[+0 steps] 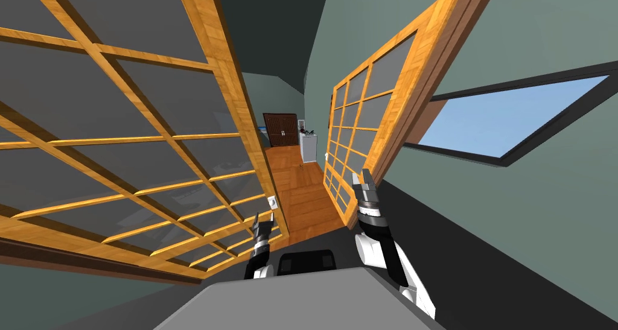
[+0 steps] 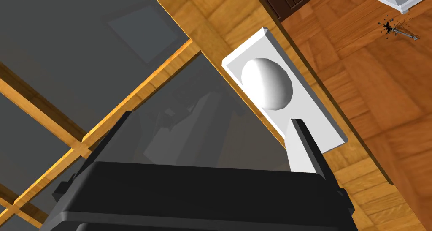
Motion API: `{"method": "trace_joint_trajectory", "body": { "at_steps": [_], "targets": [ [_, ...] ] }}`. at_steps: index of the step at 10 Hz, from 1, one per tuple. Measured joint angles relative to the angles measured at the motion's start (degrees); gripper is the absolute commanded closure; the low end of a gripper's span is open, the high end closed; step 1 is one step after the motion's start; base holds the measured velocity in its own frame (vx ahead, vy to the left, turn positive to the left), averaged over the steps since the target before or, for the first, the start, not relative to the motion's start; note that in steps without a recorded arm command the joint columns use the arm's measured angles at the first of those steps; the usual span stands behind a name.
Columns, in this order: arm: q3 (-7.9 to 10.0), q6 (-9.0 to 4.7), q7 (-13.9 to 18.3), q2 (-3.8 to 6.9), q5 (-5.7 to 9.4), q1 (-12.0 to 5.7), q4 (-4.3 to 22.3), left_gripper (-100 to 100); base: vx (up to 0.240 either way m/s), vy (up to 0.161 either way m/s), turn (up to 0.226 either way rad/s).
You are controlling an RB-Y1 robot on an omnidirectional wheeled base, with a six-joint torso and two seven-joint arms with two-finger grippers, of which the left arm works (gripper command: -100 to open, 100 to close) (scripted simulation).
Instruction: Push the door open
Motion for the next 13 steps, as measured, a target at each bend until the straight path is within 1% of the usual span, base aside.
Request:
{"method": "trace_joint_trajectory", "body": {
  "at_steps": [1, 2, 3, 4, 5, 7, 8, 9, 10, 13],
  "targets": [
    [-0.81, 0.15, 1.46, -0.22, 1.15, 0.19, -0.39, -100, -0.027, 0.017, -0.015],
    [-1.24, 0.12, 2.57, -0.29, 1.78, 0.14, -0.29, -100, -0.032, 0.021, -0.025],
    [-1.95, 0.2, 3.89, -0.53, 2.81, 0.25, -0.55, -100, -0.04, 0.025, -0.04],
    [-2.88, 0.24, 5.56, -0.71, 4.25, 0.18, -0.53, -100, -0.029, 0.016, -0.017],
    [-3.34, 0.23, 6.84, -0.82, 4.94, 0.12, -0.48, -100, -0.031, 0.02, -0.023],
    [-4.9, 0.17, 10.08, -1.33, 7.31, -0.11, -0.25, -100, -0.038, 0.017, -0.024],
    [-5.32, 0.18, 11.21, -1.48, 7.93, -0.06, -0.37, -100, -0.033, 0.018, -0.019],
    [-5.89, 0.22, 12.61, -1.63, 8.86, -0.17, -0.33, -100, -0.04, 0.021, -0.032],
    [-6.72, 0.03, 14.37, -1.97, 10.07, -0.43, 0.12, -100, -0.044, 0.019, -0.033],
    [-9.02, 0.12, 19.37, -2.92, 13.44, -0.28, -0.31, -100, -0.039, 0.021, -0.025]
  ]
}}
